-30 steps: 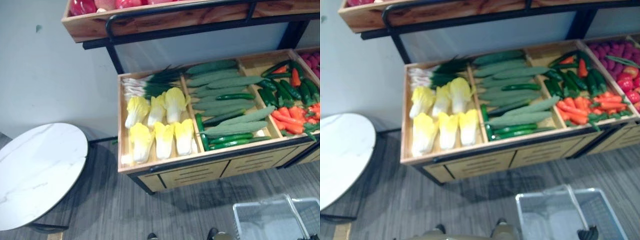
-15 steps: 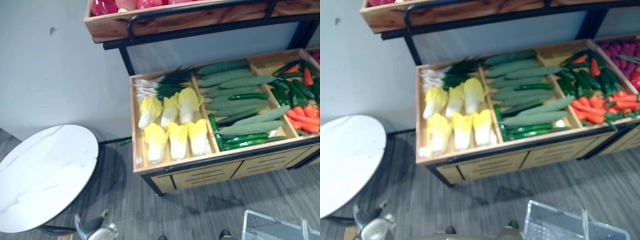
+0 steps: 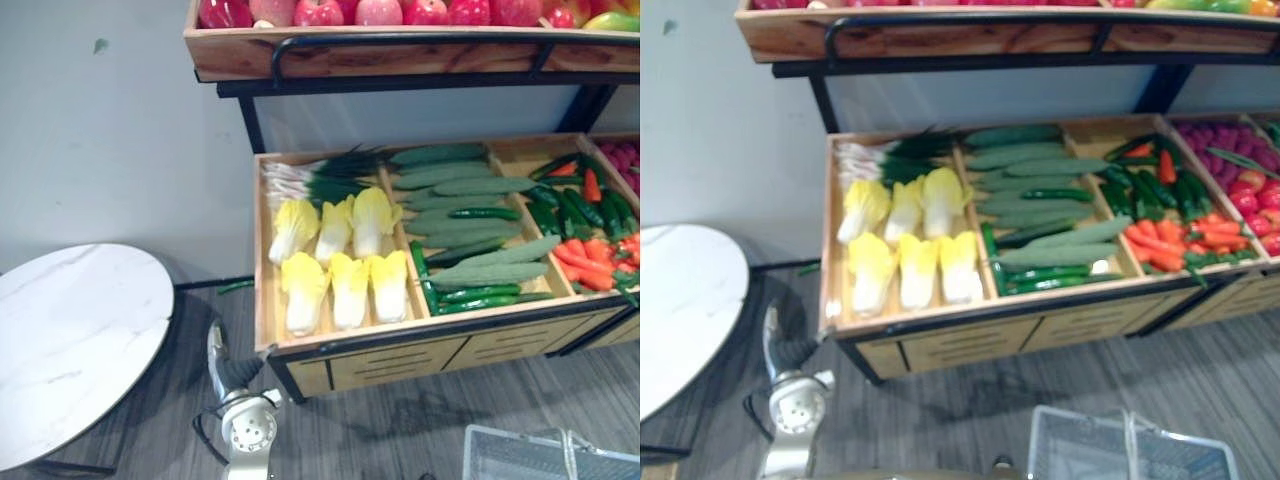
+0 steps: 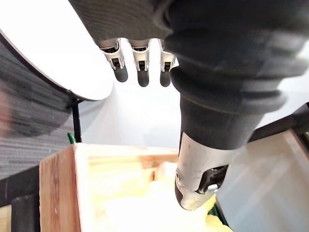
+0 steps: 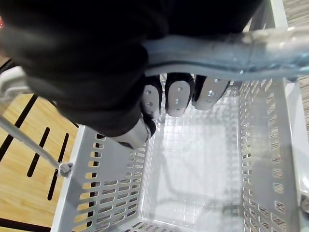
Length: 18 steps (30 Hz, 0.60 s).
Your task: Pick vegetable in the basket
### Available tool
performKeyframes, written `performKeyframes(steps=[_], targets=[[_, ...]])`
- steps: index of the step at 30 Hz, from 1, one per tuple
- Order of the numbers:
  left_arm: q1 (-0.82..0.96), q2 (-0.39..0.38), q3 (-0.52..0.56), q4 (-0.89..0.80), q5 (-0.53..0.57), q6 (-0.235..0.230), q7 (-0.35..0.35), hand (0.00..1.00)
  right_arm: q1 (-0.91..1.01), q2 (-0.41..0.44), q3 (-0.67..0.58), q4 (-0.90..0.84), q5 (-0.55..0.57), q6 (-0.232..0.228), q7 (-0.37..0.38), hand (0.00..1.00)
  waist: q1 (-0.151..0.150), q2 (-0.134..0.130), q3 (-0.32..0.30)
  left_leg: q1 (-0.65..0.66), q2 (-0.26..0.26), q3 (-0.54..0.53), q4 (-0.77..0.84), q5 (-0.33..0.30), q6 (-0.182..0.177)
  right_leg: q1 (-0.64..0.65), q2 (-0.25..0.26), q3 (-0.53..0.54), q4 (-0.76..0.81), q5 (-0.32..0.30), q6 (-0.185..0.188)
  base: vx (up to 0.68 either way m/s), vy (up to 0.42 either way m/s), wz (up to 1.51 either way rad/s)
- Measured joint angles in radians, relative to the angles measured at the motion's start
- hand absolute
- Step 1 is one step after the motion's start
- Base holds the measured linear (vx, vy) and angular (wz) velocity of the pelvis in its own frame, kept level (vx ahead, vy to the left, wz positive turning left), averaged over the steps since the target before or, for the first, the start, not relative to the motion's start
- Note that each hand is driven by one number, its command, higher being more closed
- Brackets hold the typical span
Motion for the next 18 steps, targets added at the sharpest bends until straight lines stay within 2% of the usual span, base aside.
performKeyframes(steps=[5,9,13,18], targets=[[-0.003,0.001,-0.020,-0.016,0.033,0.002,0.006,0.00,-0.009,0.000,0.009,0.018,0.000,0.000,-0.007,1.00,0.000,0.001,-0.008,0.002,0.011,0.024,0.000,-0.001,-0.002,0.000,0.019,0.022,-0.037,0.022,-0.008,0.02,-0.018,-0.14],[-0.005,0.002,-0.048,-0.014,0.040,0.003,0.017,0.00,-0.012,-0.001,0.017,0.018,-0.001,0.001,-0.021,1.00,-0.021,0.013,-0.013,0.017,0.012,0.026,-0.009,0.000,-0.003,0.013,0.026,0.024,-0.055,0.023,-0.008,0.03,-0.013,-0.03],[-0.039,0.006,-0.056,0.018,0.047,0.024,0.025,0.00,-0.014,-0.001,0.019,0.019,-0.002,0.001,-0.024,1.00,-0.023,0.023,-0.021,0.019,0.015,0.037,-0.016,-0.001,-0.005,0.019,0.036,0.028,-0.083,0.041,-0.010,0.02,-0.017,-0.08],[-0.070,0.011,-0.057,0.069,0.081,0.048,0.045,0.00,-0.022,-0.001,0.029,0.020,-0.003,0.002,-0.025,1.00,-0.027,0.024,-0.022,0.026,0.018,0.050,-0.017,-0.001,-0.005,0.018,0.043,0.041,-0.092,0.044,-0.011,0.01,-0.023,-0.08]])
